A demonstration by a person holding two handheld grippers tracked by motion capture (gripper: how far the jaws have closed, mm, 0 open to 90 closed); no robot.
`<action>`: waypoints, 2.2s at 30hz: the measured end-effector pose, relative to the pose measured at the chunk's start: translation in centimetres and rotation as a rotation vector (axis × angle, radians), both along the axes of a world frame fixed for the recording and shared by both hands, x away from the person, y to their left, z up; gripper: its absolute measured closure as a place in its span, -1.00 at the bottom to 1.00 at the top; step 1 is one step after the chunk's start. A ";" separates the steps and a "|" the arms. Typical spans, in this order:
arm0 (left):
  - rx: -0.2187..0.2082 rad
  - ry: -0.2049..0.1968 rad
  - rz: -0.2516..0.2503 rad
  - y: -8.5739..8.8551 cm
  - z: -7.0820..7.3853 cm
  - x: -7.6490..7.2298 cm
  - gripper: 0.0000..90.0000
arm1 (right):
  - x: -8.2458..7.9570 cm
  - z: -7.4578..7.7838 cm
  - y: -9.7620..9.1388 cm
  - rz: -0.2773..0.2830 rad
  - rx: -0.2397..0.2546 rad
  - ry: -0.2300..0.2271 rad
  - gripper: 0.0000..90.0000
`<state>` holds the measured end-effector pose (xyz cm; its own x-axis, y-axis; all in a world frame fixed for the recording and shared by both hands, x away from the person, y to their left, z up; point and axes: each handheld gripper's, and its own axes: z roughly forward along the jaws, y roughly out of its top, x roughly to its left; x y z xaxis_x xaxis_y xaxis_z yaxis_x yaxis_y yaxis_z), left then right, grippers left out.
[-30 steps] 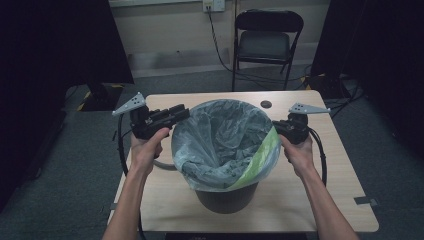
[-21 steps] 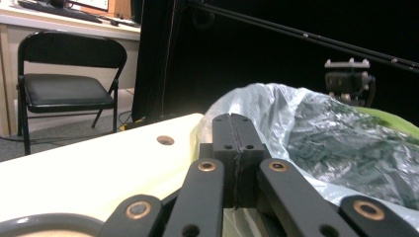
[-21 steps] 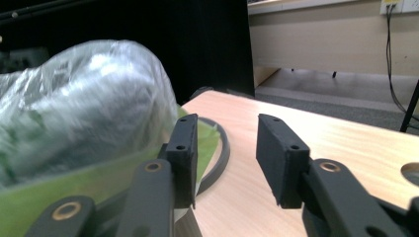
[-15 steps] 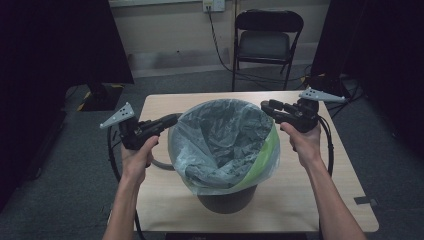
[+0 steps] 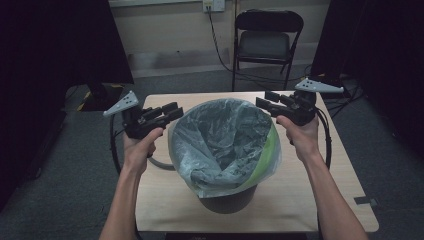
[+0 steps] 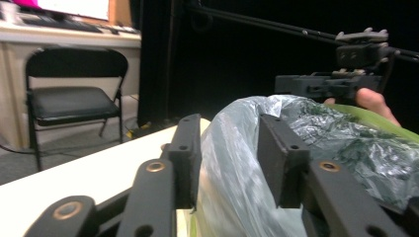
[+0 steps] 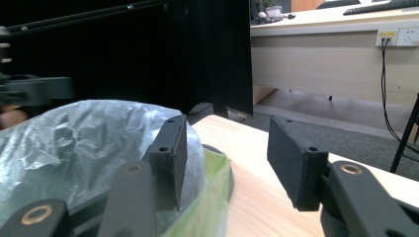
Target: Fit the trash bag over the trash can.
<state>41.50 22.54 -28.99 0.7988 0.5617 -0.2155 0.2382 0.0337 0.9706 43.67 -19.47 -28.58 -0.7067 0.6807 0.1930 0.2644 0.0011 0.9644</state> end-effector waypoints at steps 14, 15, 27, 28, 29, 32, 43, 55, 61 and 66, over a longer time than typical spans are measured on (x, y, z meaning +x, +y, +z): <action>0.040 -0.035 -0.014 0.3 -0.9 -2.1 1.00 | -2.9 0.5 0.1 0.060 -0.042 0.005 -0.01; 0.040 -0.038 -0.014 0.6 -0.9 -2.5 1.00 | -3.1 0.4 0.2 0.054 -0.058 0.008 -0.02; -0.008 -0.034 -0.006 1.2 -1.2 -3.9 0.73 | -2.3 -0.7 -0.9 0.102 0.028 0.027 0.81; -0.015 -0.031 -0.004 1.2 -1.2 -3.9 0.70 | -2.2 -0.7 -1.2 0.104 0.041 0.022 0.85; -0.022 -0.030 -0.005 1.1 -1.2 -3.8 0.65 | -2.0 -0.8 -1.5 0.099 0.047 0.021 0.89; -0.011 -0.022 0.007 0.9 -1.2 -3.5 0.54 | -1.4 -1.7 -2.2 0.092 0.055 0.038 0.98; 0.013 -0.017 0.017 0.0 -1.0 -2.9 0.42 | -0.7 -7.6 -1.2 0.080 -0.003 0.113 0.95; 0.028 -0.019 0.036 0.6 -1.0 -2.2 1.00 | -0.5 -5.5 -2.0 -0.010 -0.033 0.069 0.26; 0.034 -0.004 0.062 1.2 -1.6 -2.2 1.00 | -0.5 -3.8 -2.7 -0.019 -0.022 0.040 0.18; 0.039 0.019 0.072 1.9 -3.3 -2.9 1.00 | -0.5 -3.4 -2.8 -0.018 -0.032 0.047 0.14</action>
